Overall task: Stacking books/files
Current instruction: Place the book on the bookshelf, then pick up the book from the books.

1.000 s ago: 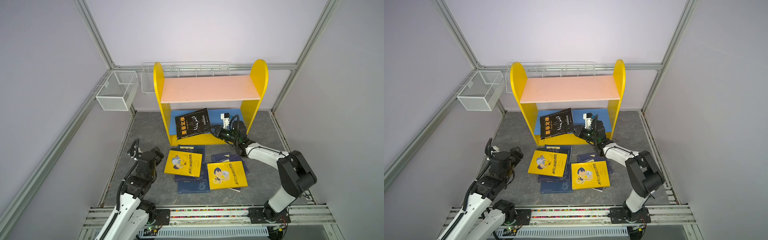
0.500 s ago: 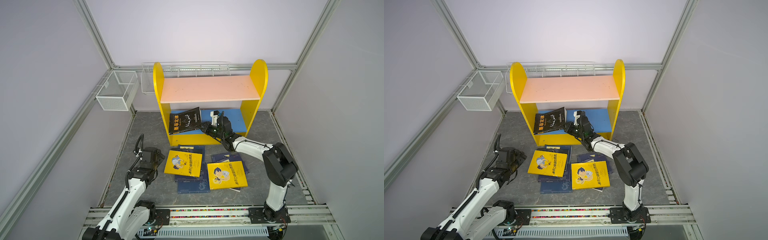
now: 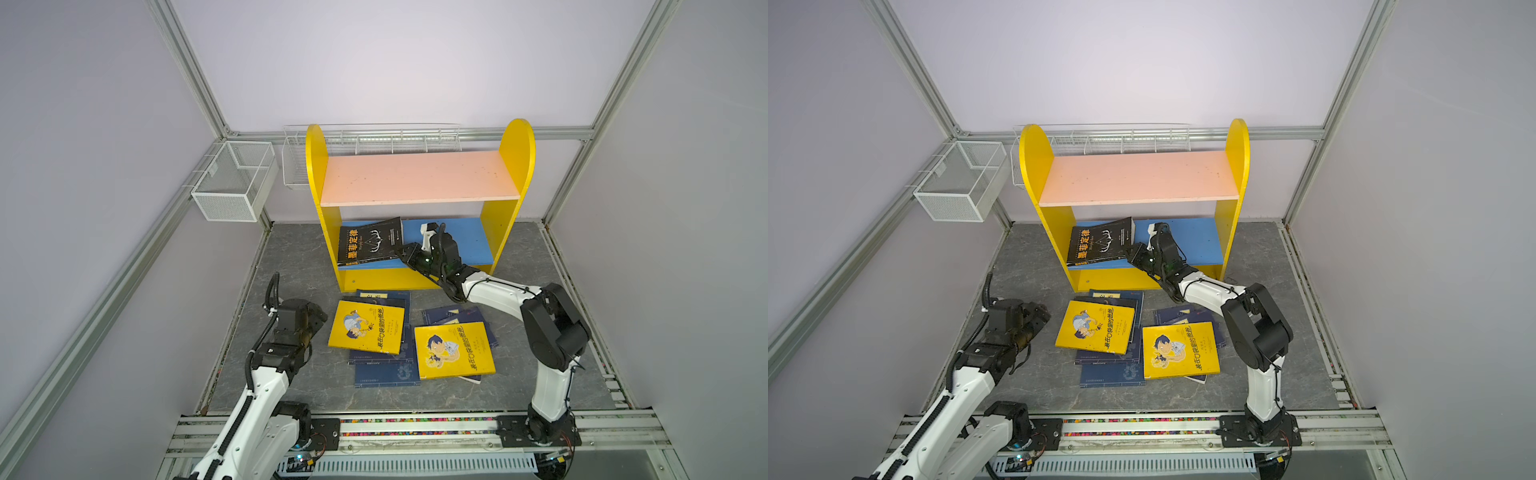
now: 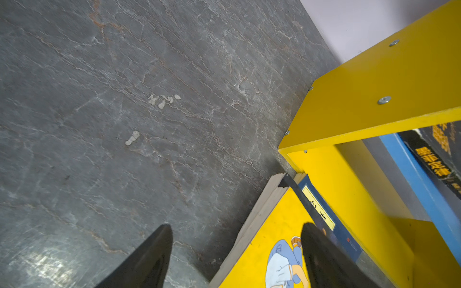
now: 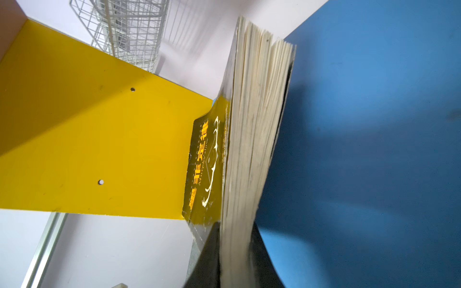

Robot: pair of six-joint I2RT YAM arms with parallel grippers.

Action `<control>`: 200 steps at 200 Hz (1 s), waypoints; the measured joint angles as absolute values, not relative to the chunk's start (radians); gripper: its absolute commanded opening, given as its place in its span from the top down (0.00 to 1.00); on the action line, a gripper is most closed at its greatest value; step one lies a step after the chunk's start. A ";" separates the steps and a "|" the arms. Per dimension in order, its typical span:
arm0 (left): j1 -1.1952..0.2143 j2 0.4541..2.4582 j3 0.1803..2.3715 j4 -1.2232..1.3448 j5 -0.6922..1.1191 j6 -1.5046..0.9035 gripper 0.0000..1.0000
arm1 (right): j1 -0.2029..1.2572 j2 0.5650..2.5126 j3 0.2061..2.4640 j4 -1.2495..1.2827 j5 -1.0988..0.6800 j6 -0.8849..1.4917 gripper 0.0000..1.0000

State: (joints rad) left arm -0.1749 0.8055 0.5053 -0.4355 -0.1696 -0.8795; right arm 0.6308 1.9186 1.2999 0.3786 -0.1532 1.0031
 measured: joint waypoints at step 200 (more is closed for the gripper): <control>-0.175 1.081 0.606 -0.473 -0.006 -0.633 0.20 | 0.788 1.660 1.184 -0.376 -0.080 0.331 0.02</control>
